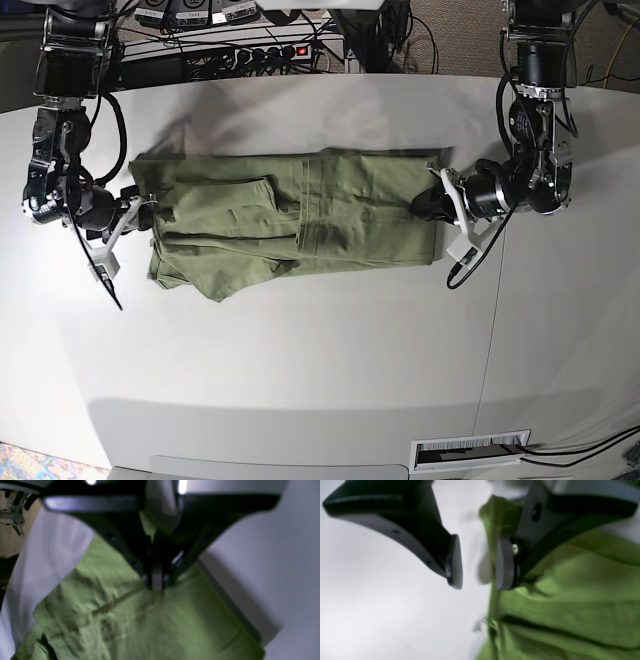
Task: Fold the T-shirt properly
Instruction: 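Release the right gripper and regrasp the shirt's folded end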
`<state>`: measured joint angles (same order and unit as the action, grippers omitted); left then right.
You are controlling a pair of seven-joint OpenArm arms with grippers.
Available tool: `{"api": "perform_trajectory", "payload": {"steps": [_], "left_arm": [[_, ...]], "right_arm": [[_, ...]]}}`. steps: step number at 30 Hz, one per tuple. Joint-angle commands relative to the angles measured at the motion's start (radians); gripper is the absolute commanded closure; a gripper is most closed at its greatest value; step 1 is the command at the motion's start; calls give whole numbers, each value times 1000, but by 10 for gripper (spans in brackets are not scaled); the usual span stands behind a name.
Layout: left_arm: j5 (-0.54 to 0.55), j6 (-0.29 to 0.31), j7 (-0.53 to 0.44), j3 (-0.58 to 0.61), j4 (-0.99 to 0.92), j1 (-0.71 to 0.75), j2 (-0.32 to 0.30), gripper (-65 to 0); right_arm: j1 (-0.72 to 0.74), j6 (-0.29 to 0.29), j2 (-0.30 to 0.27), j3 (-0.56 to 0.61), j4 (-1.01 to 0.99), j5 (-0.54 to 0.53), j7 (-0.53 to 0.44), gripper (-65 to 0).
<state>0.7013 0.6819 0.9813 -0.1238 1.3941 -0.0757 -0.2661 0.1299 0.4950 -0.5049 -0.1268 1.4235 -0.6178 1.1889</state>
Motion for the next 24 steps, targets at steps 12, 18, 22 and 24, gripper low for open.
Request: {"api": "perform_trajectory", "payload": {"steps": [12,18,22,24], "left_arm": [[-6,0,-3,-3,13,-5,-8,0],[-6,0,-3,-3,13,-5,-8,0],[-6,0,-3,-3,13,-4,-8,0],[-7,0,-2,-3,13,-4,-8,0]], "right_arm": [[103,38,-21,-11,-154,-66,-34,-236],[103,56,-2,-11,-218,-90,-38,-236],[103,63,14,-11,-237,-92,-39,-236],[103,62,19,-11,-244,-93,-39,-236]]}}
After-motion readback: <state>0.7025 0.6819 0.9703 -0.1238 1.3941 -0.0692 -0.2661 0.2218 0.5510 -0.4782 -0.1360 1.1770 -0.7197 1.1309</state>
